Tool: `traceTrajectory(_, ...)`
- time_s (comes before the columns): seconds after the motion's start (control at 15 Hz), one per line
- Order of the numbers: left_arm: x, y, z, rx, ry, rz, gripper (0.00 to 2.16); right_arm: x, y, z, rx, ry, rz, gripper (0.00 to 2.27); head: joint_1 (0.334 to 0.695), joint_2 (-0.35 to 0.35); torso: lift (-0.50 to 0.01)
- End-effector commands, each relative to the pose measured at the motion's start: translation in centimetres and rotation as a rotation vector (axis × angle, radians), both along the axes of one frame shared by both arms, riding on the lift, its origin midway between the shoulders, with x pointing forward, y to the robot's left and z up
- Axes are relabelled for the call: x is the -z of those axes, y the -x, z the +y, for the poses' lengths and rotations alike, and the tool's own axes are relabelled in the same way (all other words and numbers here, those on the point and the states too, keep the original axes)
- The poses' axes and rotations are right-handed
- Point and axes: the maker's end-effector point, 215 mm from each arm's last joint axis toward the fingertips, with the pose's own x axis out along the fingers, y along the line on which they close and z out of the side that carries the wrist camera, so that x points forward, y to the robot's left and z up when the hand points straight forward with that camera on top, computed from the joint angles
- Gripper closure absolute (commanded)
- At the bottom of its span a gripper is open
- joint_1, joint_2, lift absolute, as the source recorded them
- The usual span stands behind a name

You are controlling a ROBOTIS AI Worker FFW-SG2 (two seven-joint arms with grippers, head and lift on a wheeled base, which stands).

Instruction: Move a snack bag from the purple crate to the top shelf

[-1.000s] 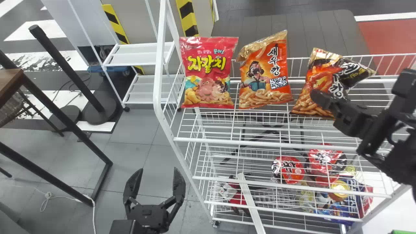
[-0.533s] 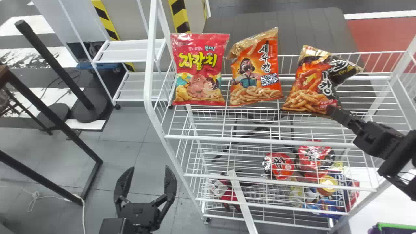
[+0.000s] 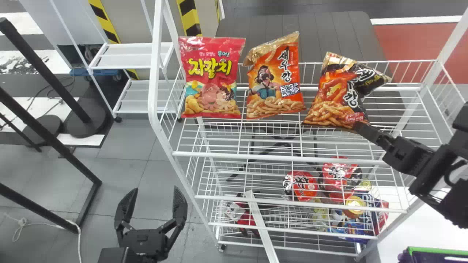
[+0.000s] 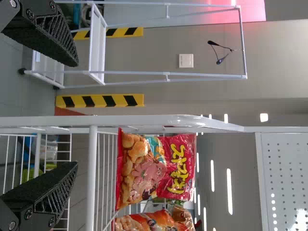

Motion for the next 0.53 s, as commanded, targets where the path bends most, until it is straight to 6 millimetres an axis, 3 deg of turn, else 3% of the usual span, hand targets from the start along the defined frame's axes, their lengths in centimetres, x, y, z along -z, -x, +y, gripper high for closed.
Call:
traceTrajectory(0.0,0.0,0.0,0.1,-0.001,-0.001,0.001,0.08,0.8,0.2,0.3,-0.009,0.002,0.027,2.24,0.695,0.139,0.0)
traceTrajectory(0.47,0.1,0.0,0.1,-0.001,-0.001,0.002,0.08,1.8,-1.5,0.1,-0.001,-0.011,0.037,2.24,0.695,0.141,0.0)
